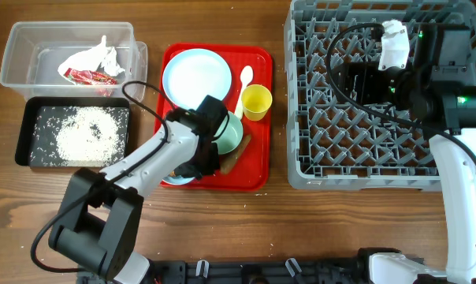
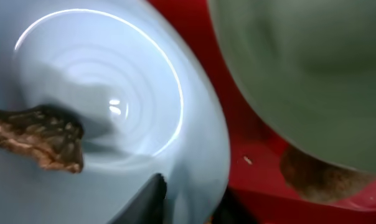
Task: Sort waste into correct bins and load items into the dishwasher rack
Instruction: 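Lift the small blue bowl and tip its brown scrap onto the black tray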
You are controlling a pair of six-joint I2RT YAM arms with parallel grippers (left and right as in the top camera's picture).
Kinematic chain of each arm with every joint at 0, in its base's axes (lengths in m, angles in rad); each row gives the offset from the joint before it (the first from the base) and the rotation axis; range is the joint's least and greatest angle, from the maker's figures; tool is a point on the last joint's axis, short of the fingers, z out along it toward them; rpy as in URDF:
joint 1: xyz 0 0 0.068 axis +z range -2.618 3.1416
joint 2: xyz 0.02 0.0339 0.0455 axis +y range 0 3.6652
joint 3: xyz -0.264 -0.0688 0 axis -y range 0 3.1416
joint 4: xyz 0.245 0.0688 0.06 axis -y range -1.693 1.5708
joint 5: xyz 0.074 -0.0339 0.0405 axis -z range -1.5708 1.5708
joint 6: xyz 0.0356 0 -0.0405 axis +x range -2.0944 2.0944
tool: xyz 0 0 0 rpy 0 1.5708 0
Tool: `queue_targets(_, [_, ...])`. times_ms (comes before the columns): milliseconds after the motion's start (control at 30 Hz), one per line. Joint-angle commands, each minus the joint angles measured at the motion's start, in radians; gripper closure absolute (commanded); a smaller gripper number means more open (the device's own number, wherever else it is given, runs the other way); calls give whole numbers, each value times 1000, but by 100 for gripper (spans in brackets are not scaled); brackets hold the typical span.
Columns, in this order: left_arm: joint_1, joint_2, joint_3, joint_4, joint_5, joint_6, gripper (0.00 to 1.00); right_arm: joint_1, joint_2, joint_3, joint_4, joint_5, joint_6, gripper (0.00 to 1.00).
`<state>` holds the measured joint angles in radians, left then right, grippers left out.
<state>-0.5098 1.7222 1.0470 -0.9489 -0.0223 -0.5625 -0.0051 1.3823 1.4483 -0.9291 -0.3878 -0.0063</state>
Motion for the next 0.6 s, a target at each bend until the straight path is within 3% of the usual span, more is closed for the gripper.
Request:
queue_targets(0, [-8,0,-24,2,-36,8,95,6,24,19,-4,8,-18,0])
queue_targets(133, [11,-18,12,-39,-34,8,96,6,28,19,-3,8,-18,0])
queue_targets(333, [119,-125,228,-158,-35,9,96,6,28,19,6,7,-17,0])
queue_targets(500, [349,-251,335,-151,6,101,96,6,28,19,8,7,-17,0])
queue_targets(567, [482,-256,335,-100,136,187,96,6,28,19,6,8,-17,0])
